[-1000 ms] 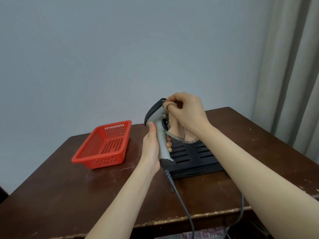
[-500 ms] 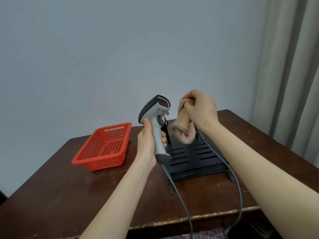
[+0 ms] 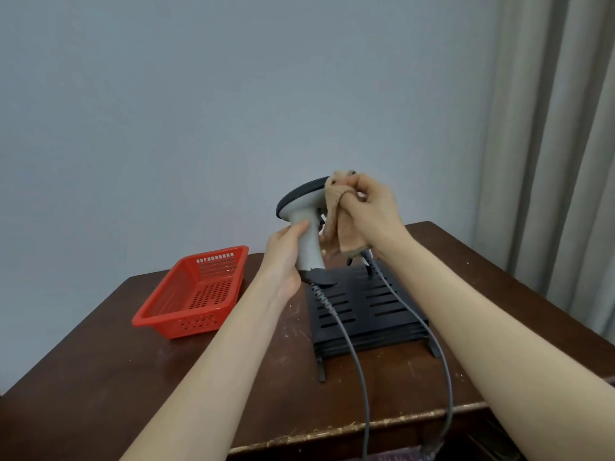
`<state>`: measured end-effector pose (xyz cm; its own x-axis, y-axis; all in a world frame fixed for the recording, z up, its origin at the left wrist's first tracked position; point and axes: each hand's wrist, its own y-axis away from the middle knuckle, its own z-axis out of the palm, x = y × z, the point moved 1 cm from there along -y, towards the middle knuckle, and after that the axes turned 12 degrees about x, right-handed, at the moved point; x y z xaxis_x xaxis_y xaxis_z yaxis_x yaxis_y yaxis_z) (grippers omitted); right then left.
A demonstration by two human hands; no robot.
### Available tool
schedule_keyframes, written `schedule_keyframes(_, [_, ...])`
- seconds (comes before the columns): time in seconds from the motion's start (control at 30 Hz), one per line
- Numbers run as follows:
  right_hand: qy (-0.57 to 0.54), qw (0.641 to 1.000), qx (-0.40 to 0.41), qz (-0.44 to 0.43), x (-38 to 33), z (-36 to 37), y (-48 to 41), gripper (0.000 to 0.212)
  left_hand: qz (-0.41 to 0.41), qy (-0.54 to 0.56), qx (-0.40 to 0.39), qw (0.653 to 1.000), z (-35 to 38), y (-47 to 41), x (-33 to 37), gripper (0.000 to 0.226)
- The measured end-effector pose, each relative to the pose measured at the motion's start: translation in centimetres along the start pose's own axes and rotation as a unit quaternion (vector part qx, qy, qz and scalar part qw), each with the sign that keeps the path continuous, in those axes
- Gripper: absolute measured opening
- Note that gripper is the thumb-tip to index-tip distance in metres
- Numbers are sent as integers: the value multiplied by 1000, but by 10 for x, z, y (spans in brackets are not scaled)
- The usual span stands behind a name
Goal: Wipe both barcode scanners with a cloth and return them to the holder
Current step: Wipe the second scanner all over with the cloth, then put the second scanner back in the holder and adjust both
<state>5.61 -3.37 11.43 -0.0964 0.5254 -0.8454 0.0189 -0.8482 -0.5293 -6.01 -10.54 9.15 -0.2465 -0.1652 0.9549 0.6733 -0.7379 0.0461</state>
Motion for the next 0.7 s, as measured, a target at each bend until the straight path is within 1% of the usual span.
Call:
schedule_keyframes(0.07, [17,999,-48,-2,6,5,5,21,-3,8,-10,1000,4,1,0,18])
schedule_keyframes(0.13, [19,998,-59,-1,10,3,4,22,-6,25,-13,1000,7,1,2,20])
schedule_keyframes(0.17, [7,999,-40,8,11,-1,0,25,-10,40,-13,999,8,0,3,22])
schedule_keyframes(0.23, [-28,998,23,42,12,-11,-10,28,-17,56,-8,998,11,-1,5,23])
schedule_keyframes(0.33, [-75,989,94,87,14,-26,-25,29,-10,27,5,1000,18,-2,8,22])
schedule_keyframes(0.4, [-84,984,132,91,16,-34,-33,30,5,1,16,1000,25,-4,10,18])
schedule_keyframes(0.47, [-62,979,175,81,20,-43,-41,30,19,-11,26,999,31,-6,12,16])
schedule_keyframes(0.57, [22,972,226,63,25,-59,-50,26,21,-11,35,999,39,-10,14,13])
schedule_keyframes(0.63, [73,964,250,50,29,-70,-51,32,20,-16,41,999,41,-14,15,12])
schedule_keyframes(0.7, [99,958,266,48,34,-78,-47,37,18,-22,47,998,42,-19,14,12])
